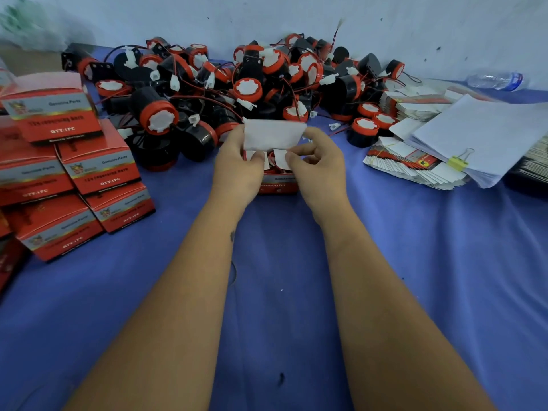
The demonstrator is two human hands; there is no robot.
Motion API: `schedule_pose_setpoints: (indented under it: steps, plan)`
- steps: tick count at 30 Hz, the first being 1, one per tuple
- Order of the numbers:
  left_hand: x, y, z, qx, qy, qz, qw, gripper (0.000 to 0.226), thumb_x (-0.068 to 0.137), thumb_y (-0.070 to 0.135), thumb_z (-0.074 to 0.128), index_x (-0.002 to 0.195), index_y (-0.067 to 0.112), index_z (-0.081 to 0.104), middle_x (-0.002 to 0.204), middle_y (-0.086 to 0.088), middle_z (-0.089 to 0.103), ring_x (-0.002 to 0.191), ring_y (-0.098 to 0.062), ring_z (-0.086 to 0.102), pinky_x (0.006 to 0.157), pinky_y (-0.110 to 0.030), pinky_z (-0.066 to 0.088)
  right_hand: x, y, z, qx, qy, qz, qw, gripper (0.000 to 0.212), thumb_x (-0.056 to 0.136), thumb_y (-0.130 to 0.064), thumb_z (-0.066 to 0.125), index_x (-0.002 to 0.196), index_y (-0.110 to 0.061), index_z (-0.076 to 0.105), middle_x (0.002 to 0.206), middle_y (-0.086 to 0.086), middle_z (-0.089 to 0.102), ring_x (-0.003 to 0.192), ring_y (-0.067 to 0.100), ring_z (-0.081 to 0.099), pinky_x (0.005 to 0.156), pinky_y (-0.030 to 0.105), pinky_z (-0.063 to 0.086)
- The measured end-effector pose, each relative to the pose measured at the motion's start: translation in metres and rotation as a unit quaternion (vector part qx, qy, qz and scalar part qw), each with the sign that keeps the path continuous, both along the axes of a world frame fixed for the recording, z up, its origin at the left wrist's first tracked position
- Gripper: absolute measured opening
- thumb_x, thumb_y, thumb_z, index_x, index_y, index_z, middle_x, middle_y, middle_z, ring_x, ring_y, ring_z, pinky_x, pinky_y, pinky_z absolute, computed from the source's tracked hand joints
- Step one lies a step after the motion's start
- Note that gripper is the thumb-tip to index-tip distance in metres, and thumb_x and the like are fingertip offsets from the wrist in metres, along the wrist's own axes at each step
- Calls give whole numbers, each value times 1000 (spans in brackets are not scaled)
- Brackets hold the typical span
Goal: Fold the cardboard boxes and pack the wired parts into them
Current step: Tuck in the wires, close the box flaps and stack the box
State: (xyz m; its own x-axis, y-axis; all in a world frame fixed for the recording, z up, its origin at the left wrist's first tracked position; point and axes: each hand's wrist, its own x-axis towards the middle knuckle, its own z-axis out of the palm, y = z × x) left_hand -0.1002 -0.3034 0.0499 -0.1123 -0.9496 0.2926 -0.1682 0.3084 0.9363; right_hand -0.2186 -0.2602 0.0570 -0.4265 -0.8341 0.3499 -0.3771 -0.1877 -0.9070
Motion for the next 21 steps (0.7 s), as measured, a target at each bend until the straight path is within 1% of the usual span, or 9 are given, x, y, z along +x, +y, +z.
schedule_pose_setpoints:
  steps: [2, 5, 7, 9, 11, 12, 14, 17, 21]
  plan:
    - [7, -2, 0, -37, -21, 30, 999, 22, 91, 5, 61, 103, 21, 69, 109, 3, 68, 108, -22, 60, 94, -42, 51, 1, 2, 0, -1, -10, -27, 1000, 36, 88, 2, 50, 90, -28, 69, 92, -6, 54, 71, 8, 50, 65, 23, 45]
    - [18, -3, 1, 2, 5, -18, 1000, 24, 89, 1, 66, 94, 23, 72, 102, 6, 69, 97, -10, 66, 84, -30, 55, 0, 3, 1, -8, -85, -19, 996, 36, 84, 10, 45, 78, -12, 73, 90, -6, 54, 80, 5, 53, 70, 21, 48]
    - [26, -3, 6, 60, 13, -53, 997, 30, 93, -2, 58, 96, 25, 72, 102, 7, 70, 86, -1, 67, 74, -18, 54, -1, 2, 1, -4, -103, -3, 995, 26, 83, 10, 48, 79, 2, 72, 85, -2, 56, 77, 5, 53, 65, 18, 45]
    - [31, -6, 14, 137, 70, -78, 985, 32, 95, -1, 48, 109, 14, 72, 105, -2, 71, 89, -8, 67, 73, -19, 56, -3, 1, 0, -1, -86, 2, 996, 20, 84, 8, 50, 80, 8, 70, 85, -1, 55, 75, 2, 52, 63, 17, 42]
    - [34, -7, 21, 201, 125, -91, 967, 31, 95, 4, 51, 123, 1, 66, 109, -8, 69, 95, -14, 66, 72, -21, 59, -5, 1, -2, 5, -72, 10, 997, 18, 87, 5, 52, 83, 10, 69, 90, -4, 56, 74, -4, 53, 63, 15, 42]
    - [35, -8, 21, 199, 105, -92, 970, 32, 95, 6, 55, 125, 2, 64, 117, -7, 68, 100, -13, 64, 75, -21, 59, -6, 0, -4, 13, -68, 16, 997, 18, 88, 3, 52, 84, 9, 69, 93, -7, 57, 76, -6, 54, 63, 14, 43]
    - [39, -6, 16, 108, -14, -106, 988, 31, 97, 8, 58, 127, 11, 66, 141, 1, 56, 122, -8, 54, 85, -16, 54, -8, -1, -6, 36, -60, 30, 997, 18, 90, -1, 53, 86, 4, 69, 100, -12, 59, 84, -2, 56, 67, 17, 48]
    - [43, -2, 8, 15, -95, -144, 985, 32, 99, 13, 57, 131, 17, 63, 151, 11, 44, 135, -1, 34, 83, -1, 43, -10, -1, -7, 60, -50, 54, 996, 22, 92, -2, 50, 82, -12, 67, 111, -9, 62, 94, 9, 58, 72, 23, 53]
    - [41, -4, 5, -15, -126, -125, 984, 32, 101, 17, 55, 132, 20, 62, 150, 11, 46, 138, -2, 34, 109, -21, 36, -14, 2, -5, 82, -32, 115, 989, 17, 92, -9, 59, 94, -23, 68, 133, -7, 55, 115, 11, 54, 87, 22, 50]
